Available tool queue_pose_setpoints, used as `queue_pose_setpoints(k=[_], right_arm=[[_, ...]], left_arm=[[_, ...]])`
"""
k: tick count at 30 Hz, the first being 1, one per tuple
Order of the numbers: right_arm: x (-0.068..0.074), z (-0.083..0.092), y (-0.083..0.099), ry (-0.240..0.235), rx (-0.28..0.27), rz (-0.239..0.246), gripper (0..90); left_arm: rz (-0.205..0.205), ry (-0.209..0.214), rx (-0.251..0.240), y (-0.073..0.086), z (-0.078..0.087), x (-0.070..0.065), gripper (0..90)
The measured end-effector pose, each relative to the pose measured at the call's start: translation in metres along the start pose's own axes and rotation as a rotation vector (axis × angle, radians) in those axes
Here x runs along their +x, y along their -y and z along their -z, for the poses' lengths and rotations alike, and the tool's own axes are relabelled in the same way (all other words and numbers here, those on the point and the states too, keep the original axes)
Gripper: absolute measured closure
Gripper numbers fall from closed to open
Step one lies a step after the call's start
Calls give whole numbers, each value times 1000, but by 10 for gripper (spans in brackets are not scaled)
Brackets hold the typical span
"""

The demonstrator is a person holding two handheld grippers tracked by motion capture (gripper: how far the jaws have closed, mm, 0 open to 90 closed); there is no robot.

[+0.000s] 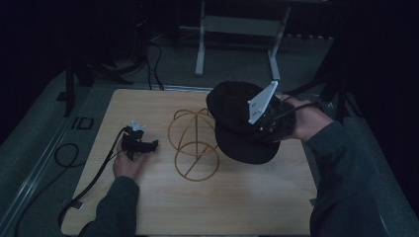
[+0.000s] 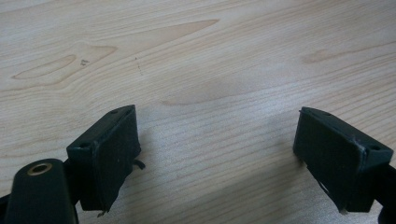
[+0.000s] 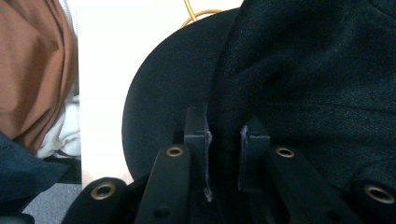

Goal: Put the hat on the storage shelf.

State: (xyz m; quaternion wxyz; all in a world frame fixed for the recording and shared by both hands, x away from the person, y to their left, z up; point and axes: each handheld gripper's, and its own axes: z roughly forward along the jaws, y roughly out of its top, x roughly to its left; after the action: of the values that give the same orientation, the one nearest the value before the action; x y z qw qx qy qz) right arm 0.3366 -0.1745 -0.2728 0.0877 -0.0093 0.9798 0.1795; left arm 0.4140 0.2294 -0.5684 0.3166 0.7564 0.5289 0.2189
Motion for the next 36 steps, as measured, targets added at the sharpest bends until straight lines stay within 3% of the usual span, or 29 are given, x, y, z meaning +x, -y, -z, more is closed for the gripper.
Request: queue_pose_setpoints(k=[36], right_arm=[[4,2,-42,-25,-21,102,771]], left_arm=[[2,0,0,0,0,0,139]])
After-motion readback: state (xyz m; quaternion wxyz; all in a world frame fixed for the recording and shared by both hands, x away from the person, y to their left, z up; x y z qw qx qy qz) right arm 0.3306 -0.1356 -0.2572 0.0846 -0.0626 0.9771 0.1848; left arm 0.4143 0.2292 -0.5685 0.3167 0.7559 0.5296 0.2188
